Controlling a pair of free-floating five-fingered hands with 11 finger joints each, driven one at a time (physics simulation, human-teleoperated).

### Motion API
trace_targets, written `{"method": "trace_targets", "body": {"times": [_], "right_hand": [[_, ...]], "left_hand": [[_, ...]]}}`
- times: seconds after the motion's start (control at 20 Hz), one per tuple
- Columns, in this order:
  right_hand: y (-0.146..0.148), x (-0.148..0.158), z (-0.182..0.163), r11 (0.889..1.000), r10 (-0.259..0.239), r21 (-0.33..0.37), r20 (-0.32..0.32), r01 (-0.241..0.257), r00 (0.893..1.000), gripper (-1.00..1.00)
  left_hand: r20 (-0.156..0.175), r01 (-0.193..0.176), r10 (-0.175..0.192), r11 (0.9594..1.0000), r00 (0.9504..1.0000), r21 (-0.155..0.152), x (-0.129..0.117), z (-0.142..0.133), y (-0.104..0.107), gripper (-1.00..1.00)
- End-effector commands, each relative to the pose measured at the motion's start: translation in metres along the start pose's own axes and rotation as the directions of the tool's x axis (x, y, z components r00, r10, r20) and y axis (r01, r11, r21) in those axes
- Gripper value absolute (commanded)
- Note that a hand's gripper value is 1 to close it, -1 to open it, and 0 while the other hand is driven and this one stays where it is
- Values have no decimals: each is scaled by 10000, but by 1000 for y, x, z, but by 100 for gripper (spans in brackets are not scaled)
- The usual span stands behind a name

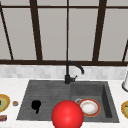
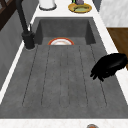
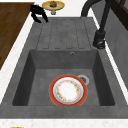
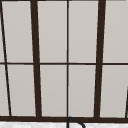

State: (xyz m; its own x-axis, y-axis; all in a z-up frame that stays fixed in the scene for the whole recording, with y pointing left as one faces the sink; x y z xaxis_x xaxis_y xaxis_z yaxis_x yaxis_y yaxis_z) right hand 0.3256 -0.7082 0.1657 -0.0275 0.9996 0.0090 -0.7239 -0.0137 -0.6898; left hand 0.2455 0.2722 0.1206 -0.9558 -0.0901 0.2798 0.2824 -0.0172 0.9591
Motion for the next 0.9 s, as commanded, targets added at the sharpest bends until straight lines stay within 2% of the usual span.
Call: {"method": "trace_targets", "body": {"times": [0.0, 0.1, 0.25, 0.35, 0.45, 0.65, 0.85], "right_hand": [[-15, 0, 13, 9969, 202, -746, -386, -231, 9990, -100], [-18, 2, 18, 9991, 199, -375, -255, -209, 9995, -100], [-24, 11, 26, 9993, 214, -295, -186, -220, 9996, -100], [-28, 20, 29, 9989, 232, -403, -291, -243, 9993, -100], [-27, 31, 29, 9990, 378, -222, -413, -387, 9984, -100], [-8, 56, 26, 9930, 1071, -391, -921, -1111, 9900, -100], [26, 61, 25, 9901, 1223, -474, -1681, -1319, 9782, -100]], "left_hand": [[0, 0, 0, 10000, 10000, 0, 0, 0, 0, 0], [0, 0, 0, 10000, 10000, 0, 0, 0, 0, 0], [0, 0, 0, 10000, 10000, 0, 0, 0, 0, 0], [0, 0, 0, 10000, 10000, 0, 0, 0, 0, 0], [0, 0, 0, 10000, 10000, 0, 0, 0, 0, 0], [0, 0, 0, 10000, 10000, 0, 0, 0, 0, 0], [0, 0, 0, 10000, 10000, 0, 0, 0, 0, 0]]}}
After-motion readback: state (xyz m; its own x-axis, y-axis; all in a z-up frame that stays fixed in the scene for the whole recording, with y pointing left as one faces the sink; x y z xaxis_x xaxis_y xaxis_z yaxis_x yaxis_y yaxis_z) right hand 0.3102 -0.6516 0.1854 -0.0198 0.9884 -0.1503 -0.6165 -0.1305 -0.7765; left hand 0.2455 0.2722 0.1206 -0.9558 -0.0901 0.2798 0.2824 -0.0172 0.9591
